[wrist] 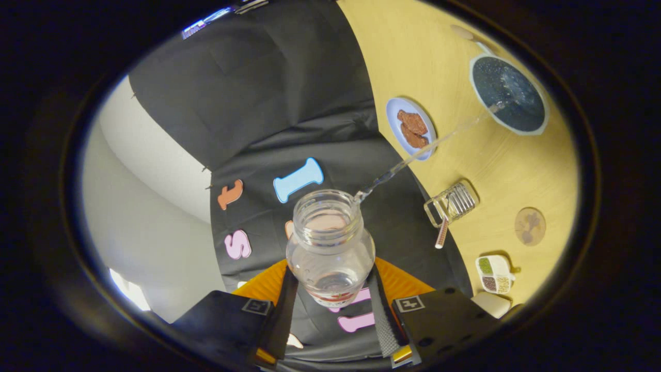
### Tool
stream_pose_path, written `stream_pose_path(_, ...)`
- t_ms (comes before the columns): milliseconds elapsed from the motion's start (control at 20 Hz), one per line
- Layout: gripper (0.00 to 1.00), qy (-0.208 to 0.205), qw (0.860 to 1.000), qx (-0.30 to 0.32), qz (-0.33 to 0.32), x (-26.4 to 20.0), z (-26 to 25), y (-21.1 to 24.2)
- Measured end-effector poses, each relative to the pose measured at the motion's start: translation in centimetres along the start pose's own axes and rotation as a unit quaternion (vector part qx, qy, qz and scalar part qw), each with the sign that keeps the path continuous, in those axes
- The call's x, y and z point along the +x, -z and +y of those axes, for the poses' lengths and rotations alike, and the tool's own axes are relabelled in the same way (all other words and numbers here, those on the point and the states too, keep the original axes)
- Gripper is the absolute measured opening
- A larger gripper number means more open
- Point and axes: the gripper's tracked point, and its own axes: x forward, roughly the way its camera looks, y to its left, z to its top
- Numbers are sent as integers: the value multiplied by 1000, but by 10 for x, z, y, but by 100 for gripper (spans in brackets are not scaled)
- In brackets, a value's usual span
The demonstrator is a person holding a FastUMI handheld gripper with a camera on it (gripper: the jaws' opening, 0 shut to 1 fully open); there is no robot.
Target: Take the bottle from table, then pour the juice into the cup, finally place the bottle on the coaster
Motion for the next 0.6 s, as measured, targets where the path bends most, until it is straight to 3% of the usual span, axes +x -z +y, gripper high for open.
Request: stream_pose_path(600, 71, -19, 999, 32, -12, 3, 22, 2)
